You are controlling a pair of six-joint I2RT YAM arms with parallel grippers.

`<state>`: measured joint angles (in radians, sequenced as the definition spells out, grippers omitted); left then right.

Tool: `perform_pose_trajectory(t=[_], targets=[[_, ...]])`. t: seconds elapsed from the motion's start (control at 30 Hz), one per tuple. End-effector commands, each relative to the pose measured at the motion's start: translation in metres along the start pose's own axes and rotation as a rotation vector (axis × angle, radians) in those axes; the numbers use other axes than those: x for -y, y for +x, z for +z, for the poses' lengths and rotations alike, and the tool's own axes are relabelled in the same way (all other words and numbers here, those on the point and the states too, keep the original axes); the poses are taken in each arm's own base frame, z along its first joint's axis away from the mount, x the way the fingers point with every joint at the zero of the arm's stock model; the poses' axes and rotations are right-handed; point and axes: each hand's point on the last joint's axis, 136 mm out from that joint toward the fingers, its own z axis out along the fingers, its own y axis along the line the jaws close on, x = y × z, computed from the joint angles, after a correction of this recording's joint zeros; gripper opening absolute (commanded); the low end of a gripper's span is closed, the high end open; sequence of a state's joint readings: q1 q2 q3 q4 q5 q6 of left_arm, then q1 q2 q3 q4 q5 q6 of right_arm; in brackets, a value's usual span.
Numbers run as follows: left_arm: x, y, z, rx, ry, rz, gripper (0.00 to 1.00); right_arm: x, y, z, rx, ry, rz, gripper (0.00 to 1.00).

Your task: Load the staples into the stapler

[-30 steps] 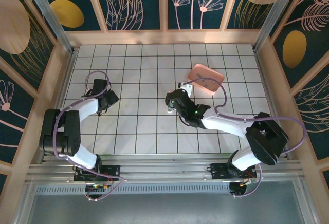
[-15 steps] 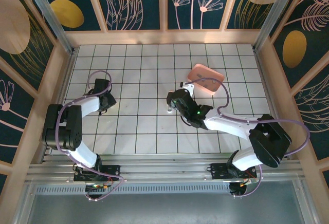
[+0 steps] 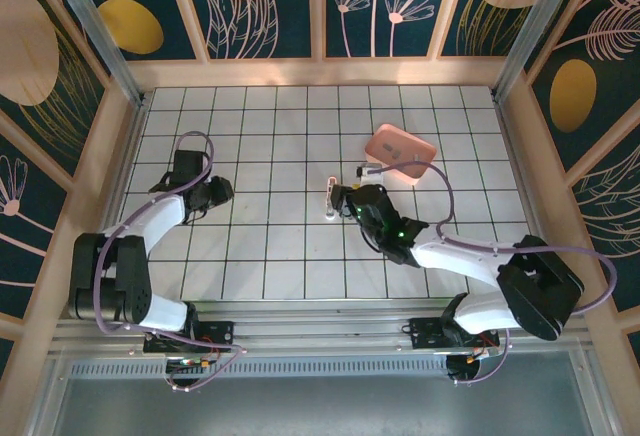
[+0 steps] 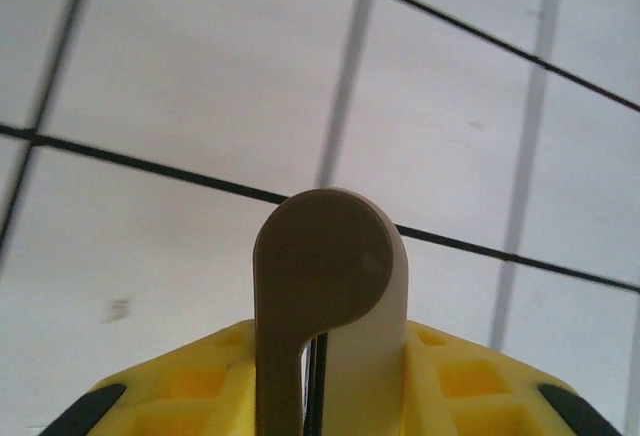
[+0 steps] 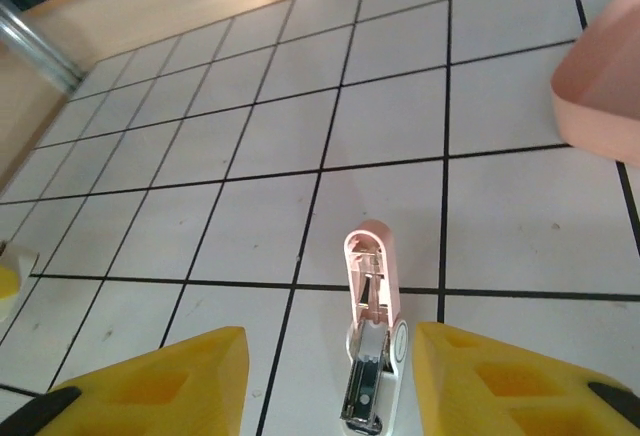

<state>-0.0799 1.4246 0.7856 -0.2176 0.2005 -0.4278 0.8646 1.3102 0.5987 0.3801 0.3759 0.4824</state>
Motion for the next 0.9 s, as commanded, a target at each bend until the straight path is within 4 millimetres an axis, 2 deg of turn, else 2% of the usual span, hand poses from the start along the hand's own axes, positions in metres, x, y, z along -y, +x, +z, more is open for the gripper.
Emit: perform_pose_trajectory(t=[0.0, 0.13, 0.2, 0.3, 0.4, 0.53, 0.63, 0.77, 0.87], targets=[[0.048, -0.009, -0.029, 0.035, 0.232, 0.214, 0.26, -0.027, -0.031, -0.015, 0.13, -0.162, -0.161, 0.46], [0.083, -0.011, -0.066, 0.131, 0.406, 0.443, 0.24, -0.033, -0.035, -0.018, 0.08, -0.218, -0.254, 0.48], [0.097, -0.009, -0.084, 0.179, 0.477, 0.572, 0.2, -0.044, -0.034, -0.019, 0.033, -0.303, -0.3, 0.48], [0.115, 0.002, -0.106, 0.239, 0.59, 0.749, 0.18, -0.062, -0.028, -0.025, -0.009, -0.416, -0.419, 0.48], [0.124, 0.004, -0.123, 0.321, 0.629, 0.876, 0.16, -0.072, -0.03, -0.029, -0.032, -0.485, -0.467, 0.49], [0.123, 0.009, -0.128, 0.372, 0.595, 1.083, 0.16, -0.092, -0.034, -0.034, -0.025, -0.604, -0.522, 0.49], [0.125, 0.019, -0.128, 0.366, 0.612, 1.202, 0.11, -0.104, -0.038, -0.031, -0.071, -0.663, -0.487, 0.5], [0.129, 0.027, -0.128, 0.417, 0.6, 1.327, 0.08, -0.127, -0.033, -0.021, -0.203, -0.755, -0.378, 0.51], [0.129, 0.034, -0.127, 0.436, 0.588, 1.406, 0.05, -0.14, -0.026, -0.008, -0.293, -0.754, -0.3, 0.52]])
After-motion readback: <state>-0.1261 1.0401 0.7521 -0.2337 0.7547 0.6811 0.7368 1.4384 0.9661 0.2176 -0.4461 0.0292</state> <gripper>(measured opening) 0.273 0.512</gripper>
